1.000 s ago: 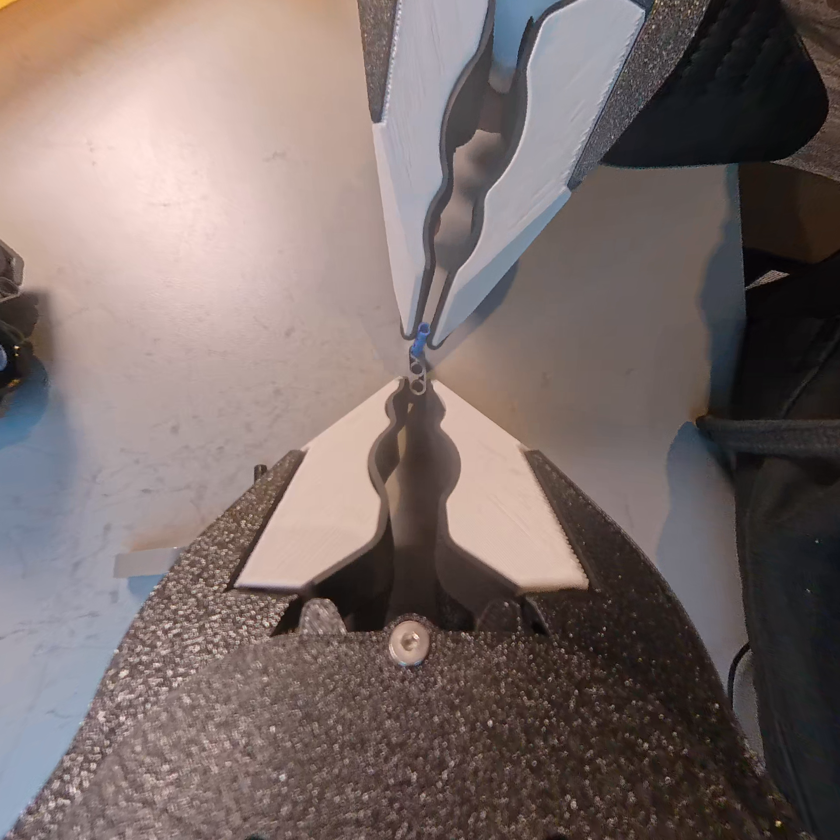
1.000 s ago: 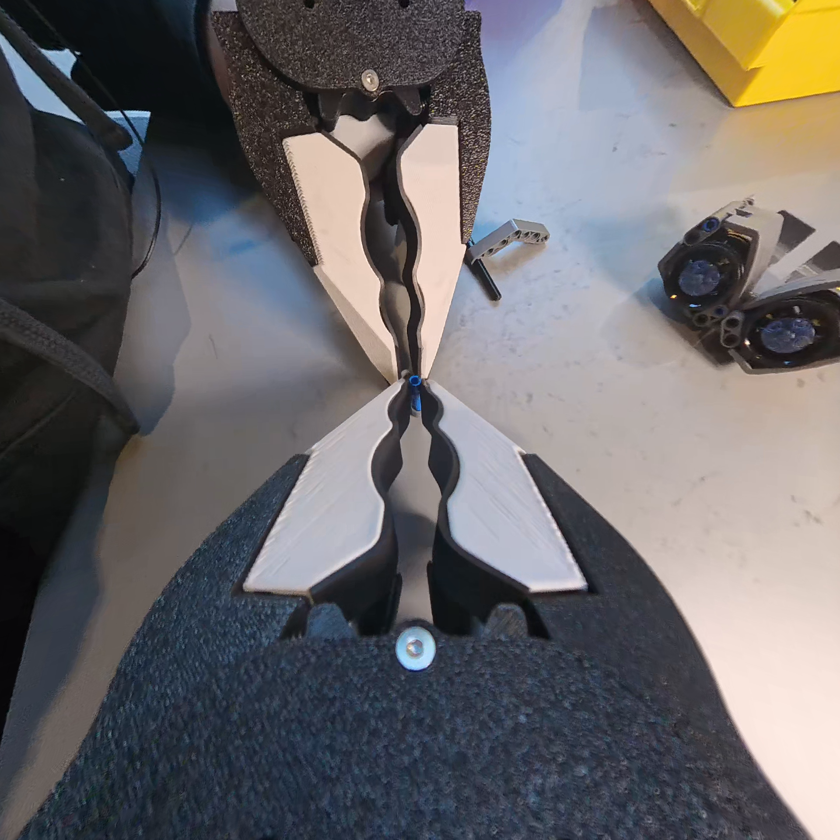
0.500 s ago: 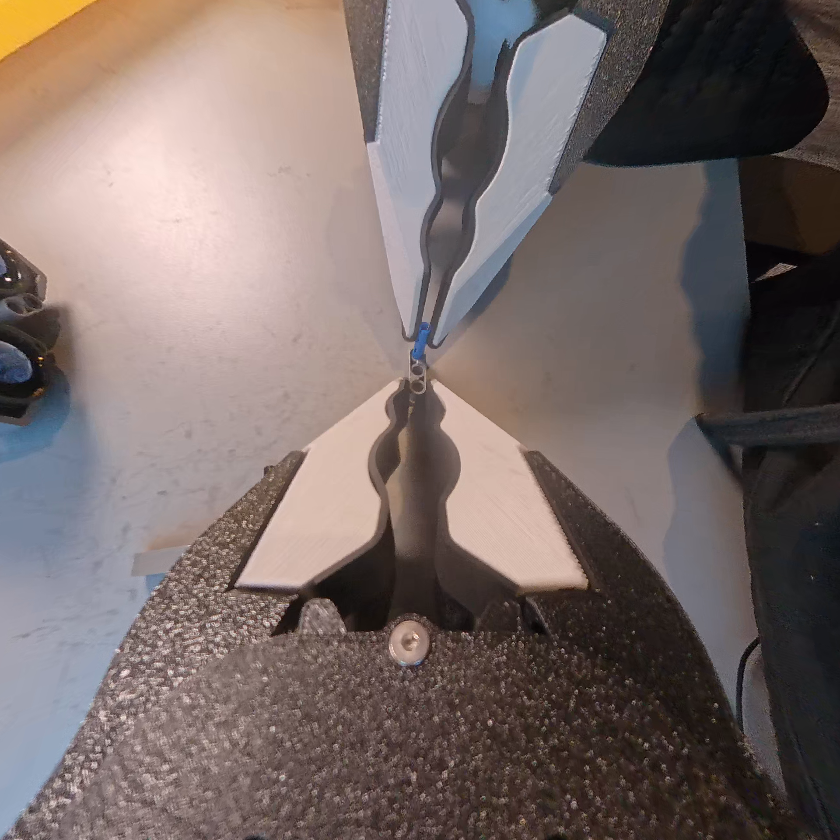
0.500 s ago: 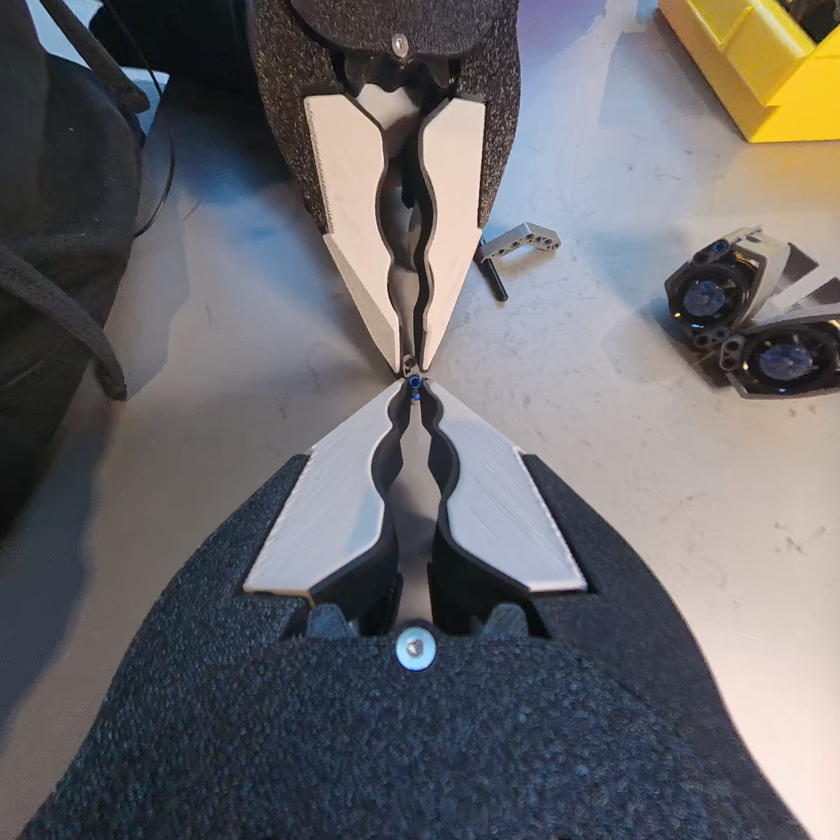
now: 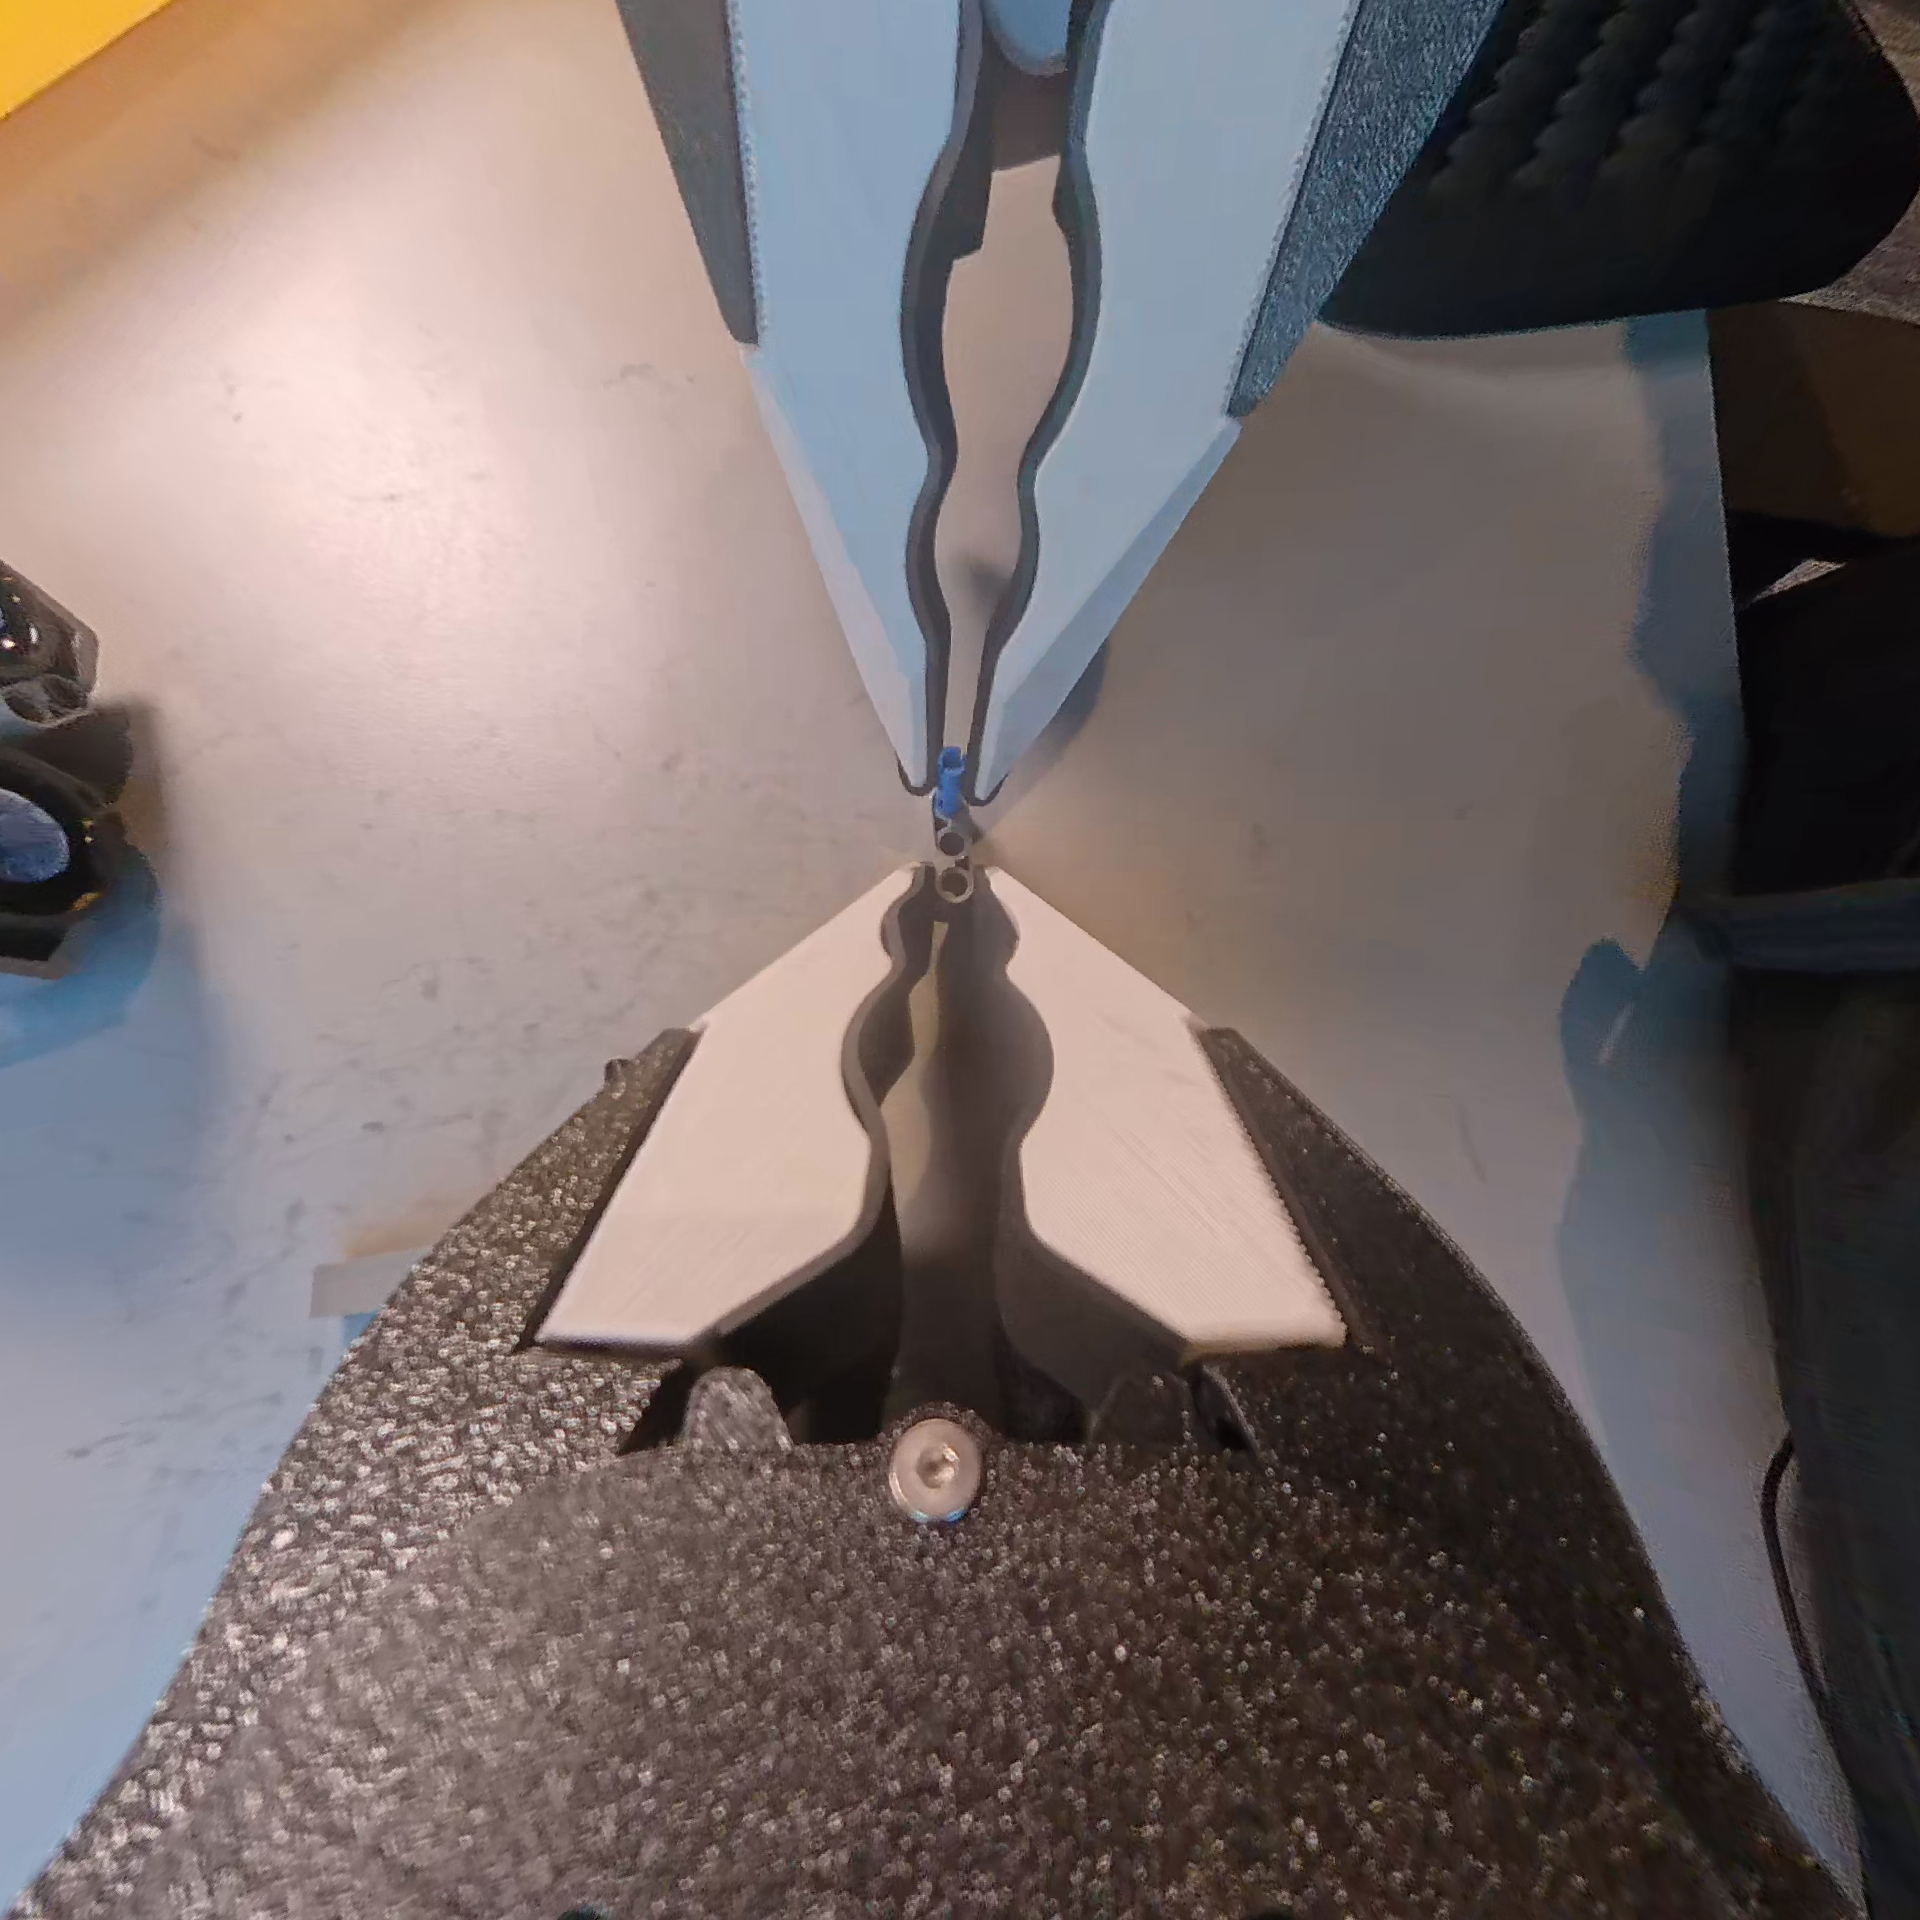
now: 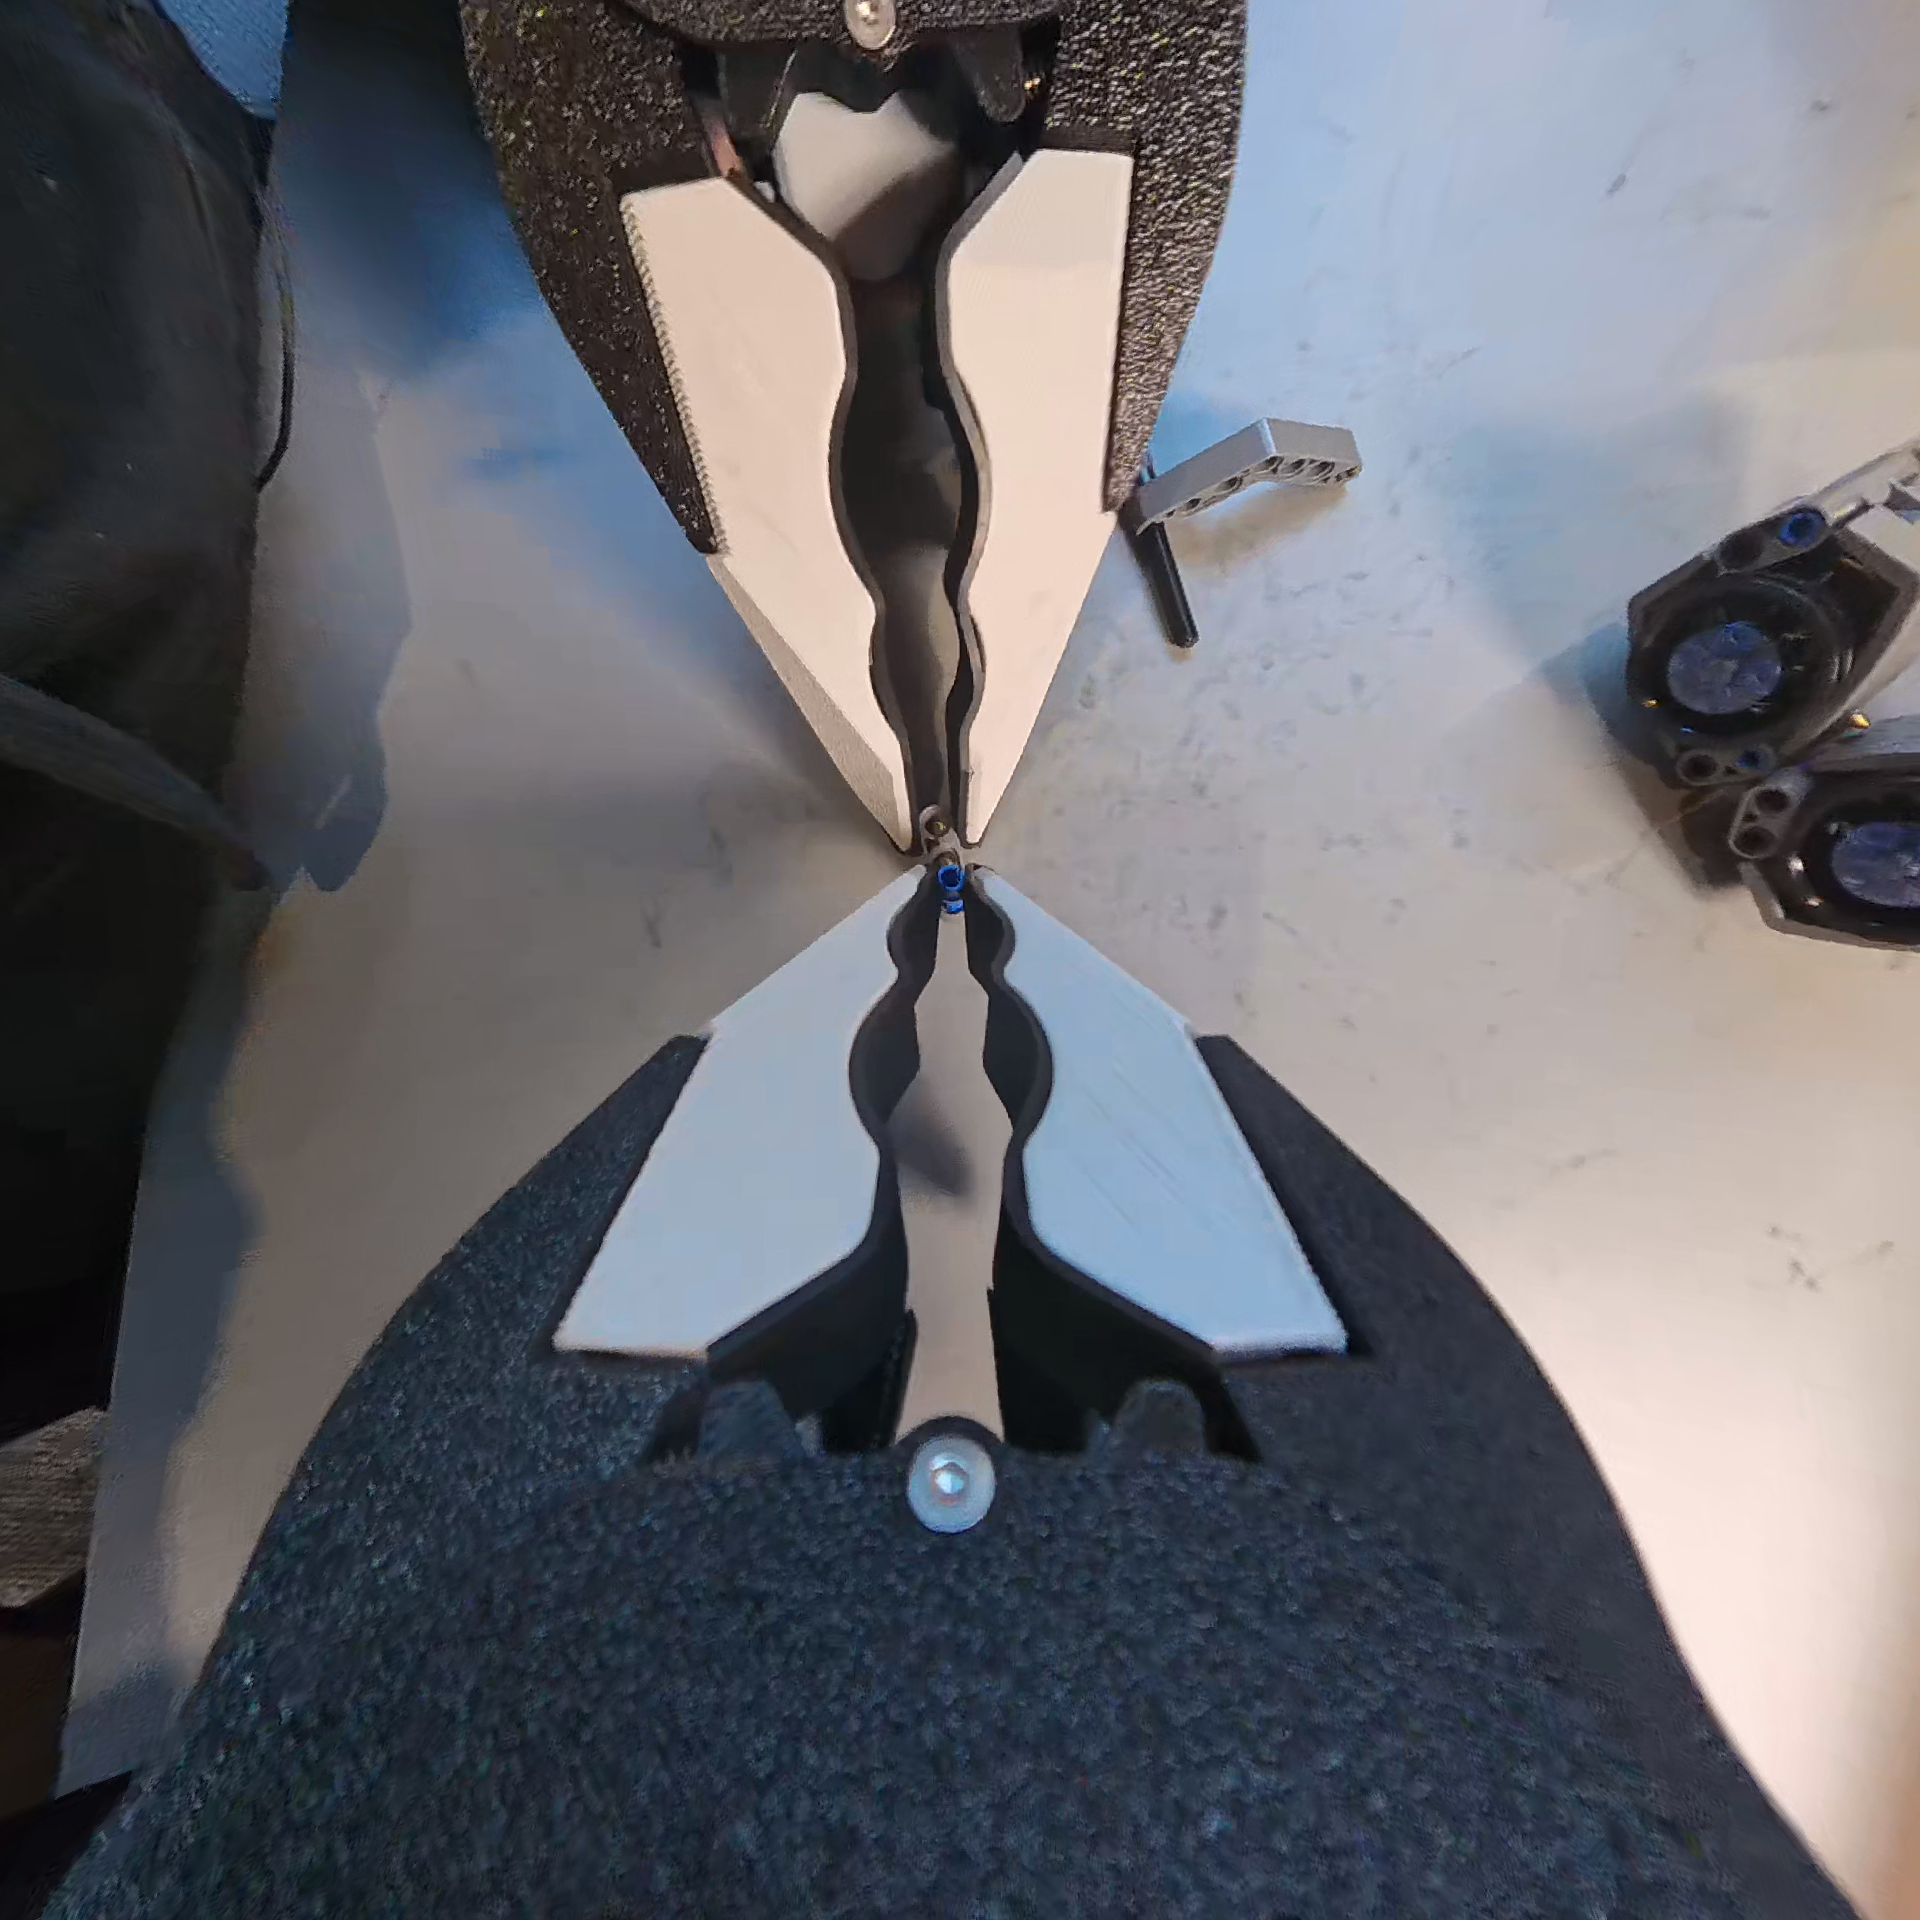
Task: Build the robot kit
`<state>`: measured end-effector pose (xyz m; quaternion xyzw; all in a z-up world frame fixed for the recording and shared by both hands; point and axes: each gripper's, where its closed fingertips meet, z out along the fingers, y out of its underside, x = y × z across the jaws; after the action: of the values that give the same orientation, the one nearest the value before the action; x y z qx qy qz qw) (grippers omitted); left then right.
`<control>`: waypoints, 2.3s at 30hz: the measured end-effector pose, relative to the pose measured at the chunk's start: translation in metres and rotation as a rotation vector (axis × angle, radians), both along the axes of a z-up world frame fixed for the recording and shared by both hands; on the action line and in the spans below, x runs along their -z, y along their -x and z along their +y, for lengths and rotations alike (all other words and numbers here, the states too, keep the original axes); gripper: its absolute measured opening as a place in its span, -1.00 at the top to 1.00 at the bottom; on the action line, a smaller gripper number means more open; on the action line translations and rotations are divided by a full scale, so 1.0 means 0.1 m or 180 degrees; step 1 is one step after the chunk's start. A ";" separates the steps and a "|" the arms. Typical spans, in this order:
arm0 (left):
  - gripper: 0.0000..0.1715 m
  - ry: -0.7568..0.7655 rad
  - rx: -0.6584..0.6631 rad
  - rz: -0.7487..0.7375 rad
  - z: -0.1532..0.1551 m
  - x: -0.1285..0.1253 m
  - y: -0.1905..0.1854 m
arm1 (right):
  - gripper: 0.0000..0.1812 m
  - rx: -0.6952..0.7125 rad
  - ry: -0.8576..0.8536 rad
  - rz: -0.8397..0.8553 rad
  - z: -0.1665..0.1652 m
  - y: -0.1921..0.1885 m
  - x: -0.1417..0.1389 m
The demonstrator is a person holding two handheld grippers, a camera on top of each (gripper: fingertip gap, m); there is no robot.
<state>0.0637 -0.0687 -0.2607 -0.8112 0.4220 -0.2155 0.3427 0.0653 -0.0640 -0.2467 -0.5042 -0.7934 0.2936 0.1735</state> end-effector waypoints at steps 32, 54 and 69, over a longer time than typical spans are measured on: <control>0.89 0.0852 0.1268 -0.3468 -0.51 -1.56 0.08 | 0.93 -0.2003 -0.0227 0.0815 -0.52 0.19 -1.40; 0.92 -0.1658 -0.0044 -0.1724 -0.02 -1.57 0.33 | 0.73 0.0013 0.0977 0.2281 -0.17 0.46 -1.52; 0.92 -0.1795 0.0057 -0.1551 0.06 -1.49 0.29 | 0.72 0.0056 0.1265 0.2664 -0.19 0.51 -1.51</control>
<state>0.0351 -0.0631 -0.1119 -0.6061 0.3779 -0.2806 0.6411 0.0148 -0.0829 -0.0960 -0.3726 -0.5791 0.6168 0.3812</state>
